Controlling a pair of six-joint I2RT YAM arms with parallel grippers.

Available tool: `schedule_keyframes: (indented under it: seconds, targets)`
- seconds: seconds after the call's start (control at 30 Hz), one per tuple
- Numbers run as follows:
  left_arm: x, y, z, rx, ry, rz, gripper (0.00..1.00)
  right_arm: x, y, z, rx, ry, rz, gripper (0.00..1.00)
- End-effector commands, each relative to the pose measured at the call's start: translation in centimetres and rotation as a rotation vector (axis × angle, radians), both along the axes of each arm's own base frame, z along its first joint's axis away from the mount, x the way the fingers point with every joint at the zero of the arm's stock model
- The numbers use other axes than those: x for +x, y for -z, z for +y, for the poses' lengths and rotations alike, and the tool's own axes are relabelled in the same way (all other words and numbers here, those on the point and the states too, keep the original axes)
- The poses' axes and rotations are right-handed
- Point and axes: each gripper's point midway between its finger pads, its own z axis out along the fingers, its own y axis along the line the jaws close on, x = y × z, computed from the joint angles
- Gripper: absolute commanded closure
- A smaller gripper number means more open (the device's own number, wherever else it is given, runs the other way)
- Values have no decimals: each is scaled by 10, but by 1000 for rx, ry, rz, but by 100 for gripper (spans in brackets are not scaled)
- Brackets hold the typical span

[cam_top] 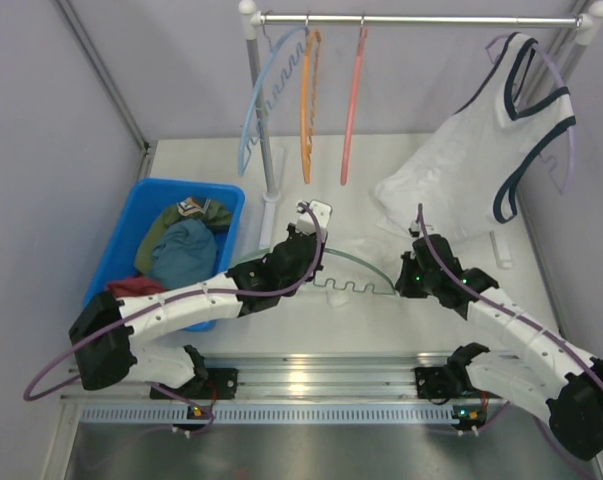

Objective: Place the tank top on the hanger

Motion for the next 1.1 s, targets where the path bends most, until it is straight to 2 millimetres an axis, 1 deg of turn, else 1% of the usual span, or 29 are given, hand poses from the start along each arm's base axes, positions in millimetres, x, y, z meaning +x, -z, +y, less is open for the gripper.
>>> schedule_keyframes:
  seconds: [0.0, 0.13, 0.17, 0.2, 0.27, 0.3, 0.37, 0.43, 0.47, 0.53, 0.67, 0.8, 0.97, 1.07]
  targets:
    - [14, -43, -1, -69, -56, -103, 100, 8, -26, 3, 49, 5, -53, 100]
    - [16, -42, -4, -73, -54, -102, 100, 6, -39, 7, 76, -5, -63, 100]
    - [16, -41, -5, -76, -54, -102, 100, 4, -43, 12, 99, -23, -58, 100]
    - [16, -42, -6, -84, -55, -103, 100, 6, -50, 13, 111, -27, -69, 100]
    - [17, -41, -8, -89, -52, -100, 100, 3, -56, 16, 129, -38, -68, 100]
    - [16, -42, -9, -95, -49, -101, 100, 4, -64, 17, 140, -41, -82, 100]
    - [17, -42, -12, -105, -46, -103, 100, 2, -70, 20, 155, -53, -83, 100]
    - [18, -43, -16, -117, -40, -107, 100, 2, -83, 23, 173, -65, -94, 100]
    - [18, -43, -17, -120, -38, -110, 100, 1, -83, 24, 176, -68, -92, 100]
    - [19, -45, -19, -131, -33, -114, 100, 1, -91, 24, 188, -69, -101, 100]
    - [16, -47, -29, -156, 5, -115, 100, 2, -104, 27, 208, -76, -120, 100]
    - [11, -45, -40, -169, 49, -109, 100, 6, -121, 34, 237, -98, -142, 100]
    - [4, -49, -50, -173, 91, -123, 100, 11, -136, 43, 266, -122, -164, 100]
    - [1, -52, -54, -179, 102, -131, 100, 14, -140, 44, 263, -132, -166, 100]
